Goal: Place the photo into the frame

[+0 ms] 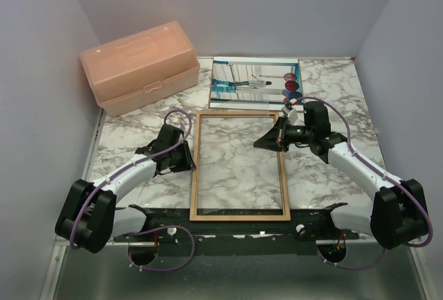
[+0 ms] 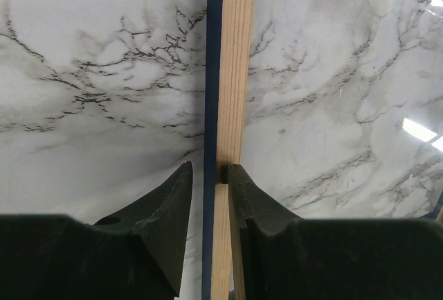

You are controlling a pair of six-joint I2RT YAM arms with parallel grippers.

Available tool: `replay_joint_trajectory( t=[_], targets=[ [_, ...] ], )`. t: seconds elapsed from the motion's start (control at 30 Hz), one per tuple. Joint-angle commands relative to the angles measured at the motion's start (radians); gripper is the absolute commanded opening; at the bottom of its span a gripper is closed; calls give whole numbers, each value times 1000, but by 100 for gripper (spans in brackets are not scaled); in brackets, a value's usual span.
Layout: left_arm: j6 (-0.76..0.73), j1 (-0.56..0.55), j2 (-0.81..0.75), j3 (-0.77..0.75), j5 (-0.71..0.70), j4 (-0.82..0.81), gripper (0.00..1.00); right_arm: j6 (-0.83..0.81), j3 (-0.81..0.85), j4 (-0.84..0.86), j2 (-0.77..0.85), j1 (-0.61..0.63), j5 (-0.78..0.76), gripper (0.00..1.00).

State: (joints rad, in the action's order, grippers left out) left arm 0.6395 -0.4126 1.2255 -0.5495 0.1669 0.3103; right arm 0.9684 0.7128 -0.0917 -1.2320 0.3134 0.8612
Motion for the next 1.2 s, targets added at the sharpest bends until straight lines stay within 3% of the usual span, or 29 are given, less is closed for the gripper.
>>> replay_joint_trajectory(
  t=[0.0, 0.4, 0.9, 1.17],
  targets=[
    [-23, -2, 29, 3, -33, 19, 28, 17, -2, 5, 7, 54, 63, 1],
    [-23, -2, 29, 3, -32, 18, 27, 1, 23, -44, 20, 84, 40, 1],
    [-26, -2, 32, 0, -30, 20, 27, -305, 193, -349, -118, 83, 33, 1],
    [-26, -2, 34, 0, -29, 22, 27, -283, 221, -343, -106, 83, 2, 1]
  ],
)
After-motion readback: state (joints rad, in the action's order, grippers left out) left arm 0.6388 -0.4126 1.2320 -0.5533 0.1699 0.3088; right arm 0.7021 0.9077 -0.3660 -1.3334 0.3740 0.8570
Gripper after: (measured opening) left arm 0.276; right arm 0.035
